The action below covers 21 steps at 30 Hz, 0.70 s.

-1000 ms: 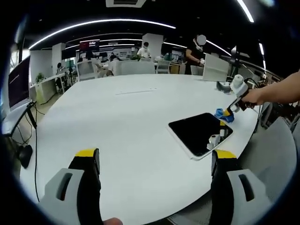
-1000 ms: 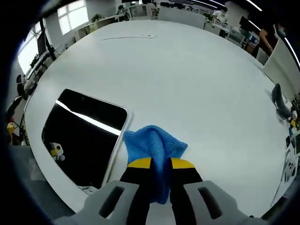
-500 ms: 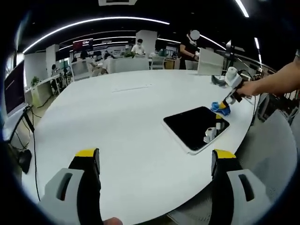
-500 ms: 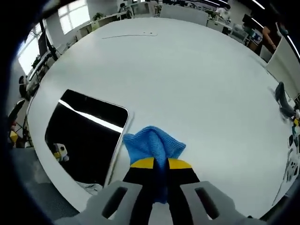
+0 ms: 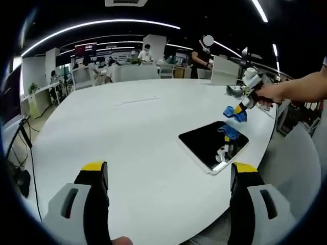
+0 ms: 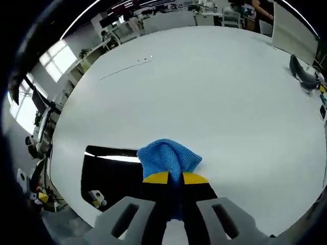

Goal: Wipe the mirror surface with the cleaning cloth until all visible marks leave the cleaned area.

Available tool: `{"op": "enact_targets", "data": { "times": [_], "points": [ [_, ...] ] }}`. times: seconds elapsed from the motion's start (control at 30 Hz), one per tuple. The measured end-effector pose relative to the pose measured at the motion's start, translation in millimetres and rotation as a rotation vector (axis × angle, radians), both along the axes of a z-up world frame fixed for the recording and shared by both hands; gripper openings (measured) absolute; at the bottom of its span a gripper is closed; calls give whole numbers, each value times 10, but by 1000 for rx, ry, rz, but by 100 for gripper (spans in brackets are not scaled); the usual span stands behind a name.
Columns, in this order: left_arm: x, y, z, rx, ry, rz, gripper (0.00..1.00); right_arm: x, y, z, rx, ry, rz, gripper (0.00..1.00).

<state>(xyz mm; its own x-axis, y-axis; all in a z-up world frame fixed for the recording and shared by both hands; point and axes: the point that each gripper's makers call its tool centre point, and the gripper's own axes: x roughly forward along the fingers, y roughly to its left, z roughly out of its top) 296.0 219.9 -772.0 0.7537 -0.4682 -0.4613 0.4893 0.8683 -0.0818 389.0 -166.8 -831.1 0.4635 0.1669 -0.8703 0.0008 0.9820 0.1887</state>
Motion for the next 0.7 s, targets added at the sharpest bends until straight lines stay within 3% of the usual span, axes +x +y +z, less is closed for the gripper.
{"op": "enact_targets", "data": {
  "times": [0.07,0.23,0.33,0.5,0.7],
  "points": [
    [24,7,66,-20,-23,8,99,52,14,47,-4,-23,-15,2],
    [67,84,24,-13,-15,33,99,69,177,-15,10,5,-27,2],
    [42,80,98,-38,-20,46,99,71,254,-63,-3,14,1,2],
    [-27,48,3,-20,-5,17,99,158,372,-159,8,17,-2,2],
    [-122,-16,-38,-42,6,20,99,103,450,-364,-49,58,33,2]
  ]
}}
